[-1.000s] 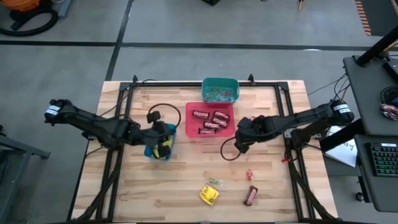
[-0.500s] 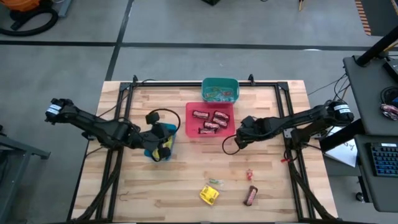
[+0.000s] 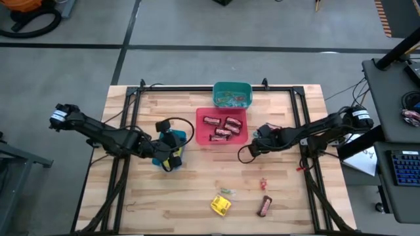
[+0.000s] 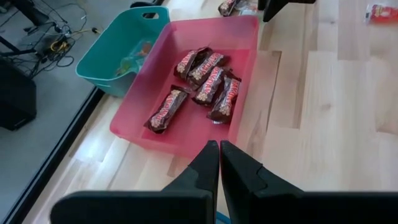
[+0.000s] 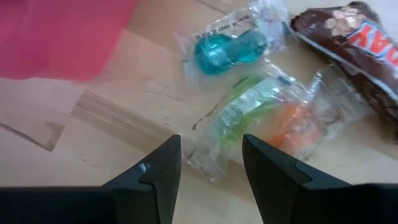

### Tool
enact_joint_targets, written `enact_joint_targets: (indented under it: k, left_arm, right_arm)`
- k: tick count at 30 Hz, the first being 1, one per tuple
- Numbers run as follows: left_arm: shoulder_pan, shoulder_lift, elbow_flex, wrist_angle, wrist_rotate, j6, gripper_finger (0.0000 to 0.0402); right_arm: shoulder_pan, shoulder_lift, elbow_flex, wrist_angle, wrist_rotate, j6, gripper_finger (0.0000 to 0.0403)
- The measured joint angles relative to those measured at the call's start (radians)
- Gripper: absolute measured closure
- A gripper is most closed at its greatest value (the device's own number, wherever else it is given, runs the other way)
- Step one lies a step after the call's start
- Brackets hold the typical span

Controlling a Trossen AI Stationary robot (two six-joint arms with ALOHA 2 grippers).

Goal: Sort candy
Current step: Put the green gummy into the green bin

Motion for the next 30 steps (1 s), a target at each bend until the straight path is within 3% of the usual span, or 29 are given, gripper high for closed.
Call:
enact_joint_targets:
  k: [6, 16, 24, 30]
  left_arm:
    - [0.000, 0.000, 0.000, 0.000, 0.000, -0.011, 0.0402]
    - [0.000, 0.000, 0.000, 0.000, 0.000, -0.018, 0.0402]
    - [0.000, 0.000, 0.000, 0.000, 0.000, -0.019, 0.0402]
    - [0.000, 0.000, 0.000, 0.005, 0.000, -0.019, 0.0402]
  right_arm:
    - [-0.001, 0.000, -0.018, 0.019, 0.000, 0.006, 0.0272]
    - [-0.001, 0.000, -0.018, 0.020, -0.005, 0.009, 0.0386]
    - [0.023, -0.015, 0.024, -0.017, -0.005, -0.012, 0.0394]
    - [0.032, -0.041, 0.176, -0.223, 0.057, -0.057, 0.0394]
